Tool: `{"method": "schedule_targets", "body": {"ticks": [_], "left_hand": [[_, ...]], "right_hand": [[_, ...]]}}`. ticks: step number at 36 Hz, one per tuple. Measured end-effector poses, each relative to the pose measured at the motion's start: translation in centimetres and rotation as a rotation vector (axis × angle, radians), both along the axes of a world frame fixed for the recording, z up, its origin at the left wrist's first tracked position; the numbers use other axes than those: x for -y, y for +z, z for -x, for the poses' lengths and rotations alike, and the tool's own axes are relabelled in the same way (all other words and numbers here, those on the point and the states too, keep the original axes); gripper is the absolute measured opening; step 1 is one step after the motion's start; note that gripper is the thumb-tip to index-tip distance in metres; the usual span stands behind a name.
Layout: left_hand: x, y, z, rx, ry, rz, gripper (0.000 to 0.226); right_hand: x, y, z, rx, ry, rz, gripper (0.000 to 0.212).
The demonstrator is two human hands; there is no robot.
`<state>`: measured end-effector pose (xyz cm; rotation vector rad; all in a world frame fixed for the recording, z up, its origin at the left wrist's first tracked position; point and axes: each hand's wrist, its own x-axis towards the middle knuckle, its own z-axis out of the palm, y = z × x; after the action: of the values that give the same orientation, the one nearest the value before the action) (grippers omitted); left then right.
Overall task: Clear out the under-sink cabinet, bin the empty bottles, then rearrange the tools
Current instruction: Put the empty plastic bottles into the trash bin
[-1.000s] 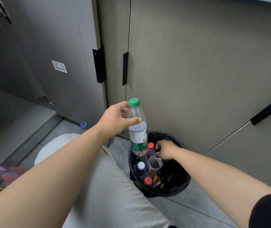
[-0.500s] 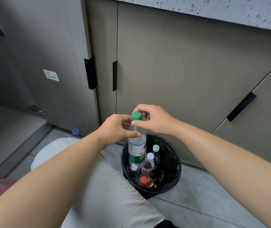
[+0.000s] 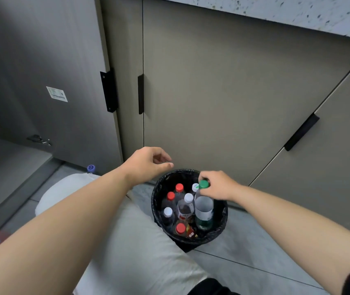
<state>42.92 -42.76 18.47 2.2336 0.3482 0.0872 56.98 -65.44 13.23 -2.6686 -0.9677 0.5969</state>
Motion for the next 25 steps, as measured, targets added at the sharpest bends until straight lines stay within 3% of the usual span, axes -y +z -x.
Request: {"method": "schedule_targets", "body": {"ticks": [7,13,18,25], "left_hand": [[-0.4,-0.6,-0.2,-0.004,-0.007,-0.038,0.012],[-0.7,-0.9,-0.3,-0.009,-0.004,-0.061,0.008],[-1.0,-1.2,-0.4,-0.020,-0.002,-0.090,0.007],[-1.4,-1.2,-0.1,-0.039,0.016,-0.140,0.009]], "right_hand": [[2.3,-6.2,0.8,-0.006,-0.144,0.140,0.023],[2.3,-8.7,1.3,0.009,-0.126,0.265,0.025],[1.8,-9.6,1.6,-0.007,-0.080,0.376,0.032],[0.7,-7.3,0.9,0.037,-0.061,0.329,0.028]]}}
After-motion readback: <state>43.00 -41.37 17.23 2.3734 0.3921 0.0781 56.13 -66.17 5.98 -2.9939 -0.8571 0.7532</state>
